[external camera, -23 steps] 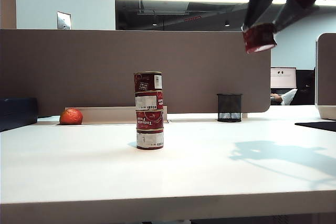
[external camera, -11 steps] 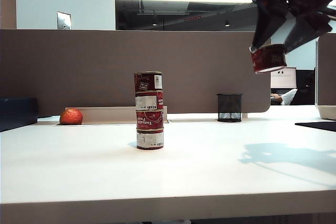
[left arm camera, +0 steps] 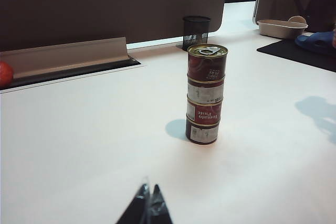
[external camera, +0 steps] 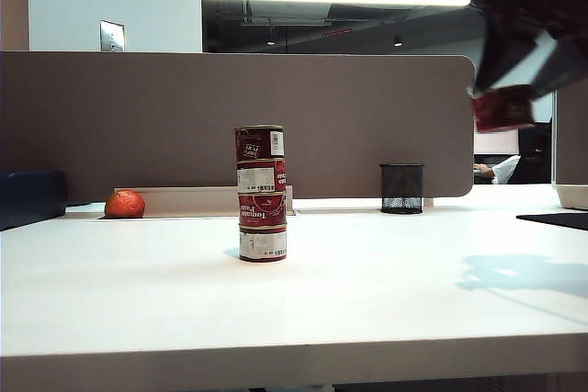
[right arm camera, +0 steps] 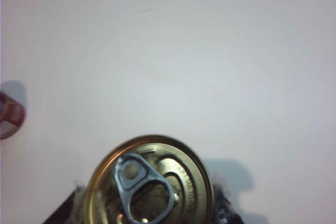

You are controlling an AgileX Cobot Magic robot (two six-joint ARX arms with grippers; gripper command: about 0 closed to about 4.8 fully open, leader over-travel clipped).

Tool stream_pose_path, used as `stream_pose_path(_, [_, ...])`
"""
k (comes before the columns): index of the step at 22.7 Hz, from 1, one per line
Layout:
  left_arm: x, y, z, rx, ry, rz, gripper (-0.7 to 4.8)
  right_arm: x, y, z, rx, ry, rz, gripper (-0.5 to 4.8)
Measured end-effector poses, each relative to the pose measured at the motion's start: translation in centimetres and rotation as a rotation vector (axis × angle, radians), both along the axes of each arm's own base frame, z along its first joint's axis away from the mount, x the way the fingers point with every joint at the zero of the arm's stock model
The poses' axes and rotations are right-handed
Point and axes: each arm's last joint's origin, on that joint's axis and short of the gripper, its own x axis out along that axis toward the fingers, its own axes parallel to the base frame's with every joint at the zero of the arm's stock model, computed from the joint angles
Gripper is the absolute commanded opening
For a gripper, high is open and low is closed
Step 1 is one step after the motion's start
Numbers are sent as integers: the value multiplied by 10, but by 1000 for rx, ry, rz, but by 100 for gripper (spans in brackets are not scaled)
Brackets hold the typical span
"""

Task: Take a can of tomato sauce from the stacked ones and place it on the table.

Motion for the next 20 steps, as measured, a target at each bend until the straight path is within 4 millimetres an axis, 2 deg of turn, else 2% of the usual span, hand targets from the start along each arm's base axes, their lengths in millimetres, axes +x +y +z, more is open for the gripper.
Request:
stream_pose_path(9, [0,0,0,0,0,0,-6,-6,-2,-35,20,-55,3,148])
stream_pose_path(11, [0,0,0,0,0,0,-6,-9,-3,-51,32,-98,1,147])
stream_pose_path(20, [0,0,0,0,0,0,-6,-19,-5,-80,41,-132,1,147])
